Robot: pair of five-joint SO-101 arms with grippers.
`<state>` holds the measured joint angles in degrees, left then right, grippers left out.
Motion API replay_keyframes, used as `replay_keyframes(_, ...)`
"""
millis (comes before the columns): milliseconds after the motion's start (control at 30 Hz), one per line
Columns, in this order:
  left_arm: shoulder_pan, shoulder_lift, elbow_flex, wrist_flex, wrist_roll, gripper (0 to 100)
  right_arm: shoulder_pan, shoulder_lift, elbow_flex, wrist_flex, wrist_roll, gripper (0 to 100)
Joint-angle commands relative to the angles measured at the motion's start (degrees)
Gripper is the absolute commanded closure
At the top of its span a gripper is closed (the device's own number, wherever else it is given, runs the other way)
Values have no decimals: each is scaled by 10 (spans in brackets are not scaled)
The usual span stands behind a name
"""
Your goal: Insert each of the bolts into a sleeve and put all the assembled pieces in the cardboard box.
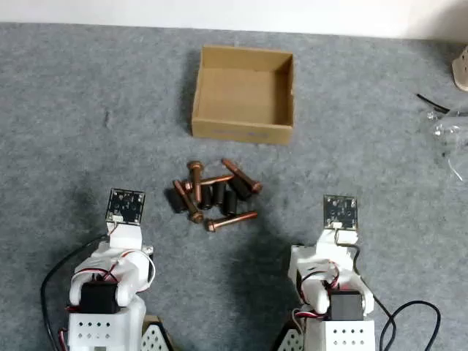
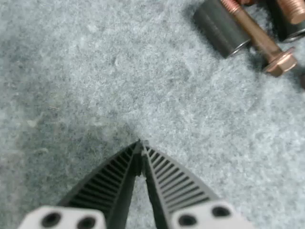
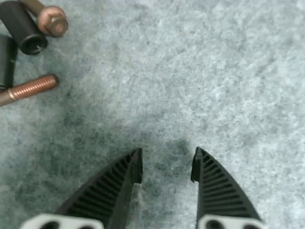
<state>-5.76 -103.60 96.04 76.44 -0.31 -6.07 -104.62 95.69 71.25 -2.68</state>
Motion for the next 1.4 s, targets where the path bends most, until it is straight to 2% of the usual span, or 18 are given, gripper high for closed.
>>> replay_keyframes(0,-8,-5,10,-54,1,995,7,-7,84,2,-5,838)
replay_keyframes(233,-7,-5,10,-123,0,995,7,-7,84,2,-5,838)
replay_keyframes(400,-7,-5,0,-123,-9,995,-3,-7,84,2,-7,838)
replay_keyframes(433,-9,-5,-15,-123,-36,995,-7,-7,84,2,-6,838)
replay_keyframes(567,-14,-5,-85,-125,-218,995,-32,-7,84,1,-7,838)
replay_keyframes(600,-9,-5,-99,-126,-229,995,-36,-7,84,1,-7,838)
replay_keyframes(667,3,-5,-123,-127,-207,995,-36,-7,84,1,-8,838)
replay_keyframes(800,6,-1,-174,-127,-117,995,-36,-7,83,-1,-7,838)
replay_keyframes(1000,5,29,-190,-179,-110,995,-35,-7,82,-49,-6,838)
replay_keyframes(1100,5,99,-197,-221,-110,995,-32,-7,82,-79,-6,838)
replay_keyframes(1167,5,167,-213,-245,-108,995,-5,-7,82,-95,-5,838)
replay_keyframes(1300,5,322,-291,-262,-105,995,36,-7,82,-118,-5,838)
replay_keyframes(1367,5,398,-343,-263,-76,995,50,-6,82,-117,-5,838)
